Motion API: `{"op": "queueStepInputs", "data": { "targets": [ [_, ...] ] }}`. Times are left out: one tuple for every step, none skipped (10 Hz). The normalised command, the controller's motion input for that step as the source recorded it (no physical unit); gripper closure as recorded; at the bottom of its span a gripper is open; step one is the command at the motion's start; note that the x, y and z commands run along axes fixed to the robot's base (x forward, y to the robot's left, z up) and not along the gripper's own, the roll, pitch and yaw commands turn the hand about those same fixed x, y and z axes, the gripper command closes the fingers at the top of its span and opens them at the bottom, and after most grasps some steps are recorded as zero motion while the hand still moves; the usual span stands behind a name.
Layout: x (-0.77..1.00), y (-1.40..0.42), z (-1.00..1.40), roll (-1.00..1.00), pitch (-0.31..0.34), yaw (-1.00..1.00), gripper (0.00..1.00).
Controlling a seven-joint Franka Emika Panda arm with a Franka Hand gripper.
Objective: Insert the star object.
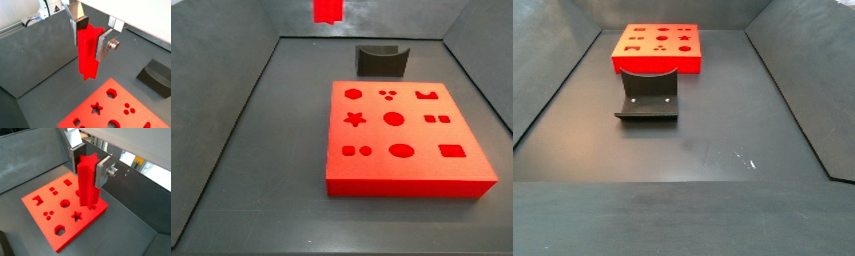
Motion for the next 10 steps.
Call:
{"op": "queueStepInputs", "data": {
  "targets": [
    [0.40, -0.38, -0.01, 0.50, 0.061, -0.15, 1.00],
    [0.43, -0.19, -0.37, 0.47, -0.034, -0.51, 1.00],
    [0.20, -0.04, -0.39, 0.36, -0.081, -0.87, 1.00],
    [0.19, -0.02, -0.39, 0.33, -0.076, -0.89, 1.00],
    [0.19, 0.00, -0.37, 0.29, -0.083, -0.88, 1.00],
    [0.39, -0.06, -0.13, 0.13, 0.000, -0.51, 1.00],
    [0.31, -0.07, 0.00, 0.00, 0.000, -0.22, 1.00],
    [0.03, -0.01, -0.07, 0.02, 0.000, 0.00, 1.00],
    [0.67, 0.00, -0.23, 0.00, 0.154, -0.29, 1.00],
    [0.66, -0.04, -0.45, -0.02, 0.054, -0.39, 1.00]
  ]
}}
